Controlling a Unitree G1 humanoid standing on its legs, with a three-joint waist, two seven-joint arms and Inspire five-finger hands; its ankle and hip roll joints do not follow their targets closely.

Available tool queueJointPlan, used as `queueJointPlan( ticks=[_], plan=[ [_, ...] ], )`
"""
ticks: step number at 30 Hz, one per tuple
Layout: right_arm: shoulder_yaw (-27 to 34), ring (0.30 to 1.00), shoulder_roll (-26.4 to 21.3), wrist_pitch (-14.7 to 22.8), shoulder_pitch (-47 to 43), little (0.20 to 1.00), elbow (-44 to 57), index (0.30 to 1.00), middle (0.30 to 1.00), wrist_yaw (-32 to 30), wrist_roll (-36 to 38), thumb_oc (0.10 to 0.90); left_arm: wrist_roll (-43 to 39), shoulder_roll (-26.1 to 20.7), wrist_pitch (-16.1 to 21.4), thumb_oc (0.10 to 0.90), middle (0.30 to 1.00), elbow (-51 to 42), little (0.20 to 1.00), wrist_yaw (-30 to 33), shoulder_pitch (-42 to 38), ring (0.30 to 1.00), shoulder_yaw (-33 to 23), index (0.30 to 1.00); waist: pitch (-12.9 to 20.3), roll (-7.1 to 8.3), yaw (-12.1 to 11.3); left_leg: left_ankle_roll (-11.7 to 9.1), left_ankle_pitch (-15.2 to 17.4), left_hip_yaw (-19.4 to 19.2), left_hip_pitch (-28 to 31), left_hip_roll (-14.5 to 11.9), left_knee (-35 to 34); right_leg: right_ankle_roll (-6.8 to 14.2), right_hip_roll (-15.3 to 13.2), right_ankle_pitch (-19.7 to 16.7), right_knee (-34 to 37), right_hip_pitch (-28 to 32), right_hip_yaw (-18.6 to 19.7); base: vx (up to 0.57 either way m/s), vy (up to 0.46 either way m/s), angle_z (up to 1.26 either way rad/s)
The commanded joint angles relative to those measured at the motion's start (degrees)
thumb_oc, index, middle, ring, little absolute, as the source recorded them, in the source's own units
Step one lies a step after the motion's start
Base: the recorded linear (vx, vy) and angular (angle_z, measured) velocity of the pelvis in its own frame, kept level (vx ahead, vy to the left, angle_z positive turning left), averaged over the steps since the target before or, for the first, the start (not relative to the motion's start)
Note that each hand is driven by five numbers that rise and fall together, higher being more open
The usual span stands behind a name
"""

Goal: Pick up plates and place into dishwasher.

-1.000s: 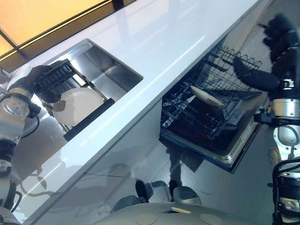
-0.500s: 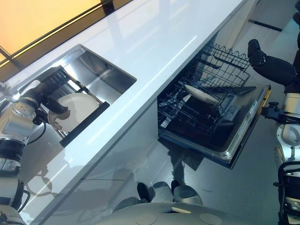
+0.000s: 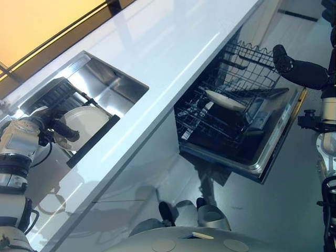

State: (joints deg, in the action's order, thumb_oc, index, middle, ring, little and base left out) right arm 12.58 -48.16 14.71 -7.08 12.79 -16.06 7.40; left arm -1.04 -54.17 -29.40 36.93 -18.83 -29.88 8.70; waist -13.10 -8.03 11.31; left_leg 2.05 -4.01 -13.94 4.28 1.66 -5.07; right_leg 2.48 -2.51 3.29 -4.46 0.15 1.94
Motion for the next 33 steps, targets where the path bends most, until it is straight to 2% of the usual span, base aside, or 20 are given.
queueJointPlan(
  ticks=[1,5,7,8,11,16,22,28,33],
  plan=[
    [1.90,0.900,-3.49,3.47,-10.15,0.900,4.00,0.900,0.900,-2.55,-2.23,0.800,-9.70,1.09,0.62,0.100,0.300,3.52,0.200,-0.15,-3.75,0.300,-0.55,0.300,0.69,2.38,0.65,1.47,9.60,1.87,-2.37,6.32,7.00,5.35,-0.21,-1.59,-3.19,-6.25,-0.84,-0.05,0.065,-0.20],
    [2.74,0.900,-3.81,3.58,-9.38,0.900,3.72,0.900,0.900,-2.23,-1.41,0.800,-15.74,1.70,5.52,0.100,0.300,0.82,0.200,0.15,-2.32,0.300,-2.14,0.300,0.09,2.08,0.84,1.25,9.34,1.74,-2.72,6.30,6.79,5.52,-0.18,-1.65,-3.13,-6.58,-0.40,-0.02,0.022,-0.10],
    [3.53,0.900,-3.46,3.60,-8.08,0.900,3.76,0.900,0.900,-1.89,-0.58,0.800,-21.55,1.67,10.36,0.100,0.300,-2.64,0.200,3.14,-2.08,0.300,-3.77,0.300,0.16,1.98,0.75,1.04,9.23,1.82,-2.60,6.26,6.61,5.55,-0.25,-1.57,-2.92,-6.24,-0.44,0.00,0.000,0.00],
    [3.89,0.900,-3.27,3.72,-7.51,0.900,3.74,0.900,0.900,-1.63,-0.21,0.800,-23.69,1.67,11.63,0.100,0.300,-4.10,0.200,4.18,-2.04,0.300,-4.46,0.300,0.26,1.97,0.70,0.99,9.20,1.86,-2.45,6.24,6.52,5.53,-0.27,-1.52,-2.86,-6.05,-0.53,0.01,-0.022,0.03],
    [5.03,0.900,-1.70,4.50,-5.34,0.900,3.46,0.900,0.900,-0.58,0.43,0.800,-25.20,1.58,16.26,0.100,0.300,-11.12,0.200,11.87,-2.52,0.300,-7.42,0.300,1.05,2.02,0.25,0.83,9.17,2.02,-1.85,6.17,6.33,5.33,-0.42,-1.26,-2.68,-5.14,-1.19,0.01,-0.033,0.06],
    [4.95,0.900,0.21,4.67,-4.12,0.900,2.92,0.900,0.900,-0.25,0.80,0.800,-25.41,0.84,18.77,0.100,0.300,-18.81,0.200,15.60,-2.47,0.300,-9.47,0.300,2.24,2.28,-0.87,0.79,9.10,2.84,-1.15,6.18,6.04,4.80,-0.46,-0.81,-2.61,-4.08,-2.24,-0.01,-0.047,0.15],
    [4.01,0.900,2.97,5.18,-3.27,0.900,2.61,0.900,0.900,0.98,2.36,0.800,-30.47,1.22,19.68,0.100,0.300,-29.58,0.200,14.53,1.82,0.300,-12.24,0.300,3.87,2.66,-2.83,0.63,8.94,4.22,0.52,5.85,4.78,4.22,-0.04,-0.38,-1.31,-1.67,-3.62,-0.05,-0.072,0.17],
    [2.22,0.900,4.28,5.56,-4.14,0.900,2.65,0.900,0.900,1.43,2.05,0.800,-29.25,1.25,21.18,0.100,0.300,-35.52,0.200,12.28,6.99,0.300,-15.24,0.300,5.31,3.82,-5.41,0.39,8.54,5.99,1.39,5.18,3.83,3.64,0.54,-0.34,0.34,0.48,-5.10,-0.08,-0.108,0.13],
    [0.66,0.900,4.75,5.57,-5.68,0.900,2.42,0.900,0.900,1.58,3.06,0.800,-27.66,1.09,23.30,0.100,0.300,-38.50,0.200,13.26,10.25,0.300,-17.84,0.300,6.29,4.83,-7.47,0.09,7.69,7.38,1.45,4.71,3.22,3.15,0.94,-0.97,1.62,1.55,-6.35,-0.10,-0.102,0.15]
  ],
)
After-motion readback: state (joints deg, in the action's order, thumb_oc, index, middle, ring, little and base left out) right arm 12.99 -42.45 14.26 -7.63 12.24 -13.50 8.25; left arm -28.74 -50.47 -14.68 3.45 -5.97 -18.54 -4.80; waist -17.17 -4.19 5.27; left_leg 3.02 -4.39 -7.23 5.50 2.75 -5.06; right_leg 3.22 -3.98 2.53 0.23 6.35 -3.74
